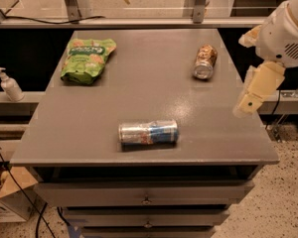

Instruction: Move orange can near green rice chip bag

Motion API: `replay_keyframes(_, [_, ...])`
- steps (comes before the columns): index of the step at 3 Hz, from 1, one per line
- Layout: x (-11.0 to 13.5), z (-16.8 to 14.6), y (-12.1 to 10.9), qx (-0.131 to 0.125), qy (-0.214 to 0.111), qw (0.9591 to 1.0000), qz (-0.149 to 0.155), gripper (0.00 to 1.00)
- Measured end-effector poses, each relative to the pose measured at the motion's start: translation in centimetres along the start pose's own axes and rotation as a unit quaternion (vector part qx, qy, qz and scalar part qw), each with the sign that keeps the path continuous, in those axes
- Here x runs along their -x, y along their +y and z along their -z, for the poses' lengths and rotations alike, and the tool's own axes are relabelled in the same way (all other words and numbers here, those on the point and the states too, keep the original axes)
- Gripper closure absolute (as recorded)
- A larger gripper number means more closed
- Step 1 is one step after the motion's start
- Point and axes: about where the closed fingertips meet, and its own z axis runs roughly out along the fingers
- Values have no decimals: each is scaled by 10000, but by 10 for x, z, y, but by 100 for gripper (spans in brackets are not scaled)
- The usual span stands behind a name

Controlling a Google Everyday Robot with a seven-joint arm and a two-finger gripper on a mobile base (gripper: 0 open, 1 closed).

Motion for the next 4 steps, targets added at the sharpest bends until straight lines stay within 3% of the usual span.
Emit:
replay_keyframes(1, [1, -6, -8, -73, -342, 9988, -355, 0])
replay_keyframes(2, [16, -21, -35, -254, -997, 9925, -659, 0])
replay_keyframes(3, [28, -38, -70, -473, -1566, 9819, -952, 0])
replay_keyframes(4, [30, -40, -77, -541, -1636, 9801, -985, 0])
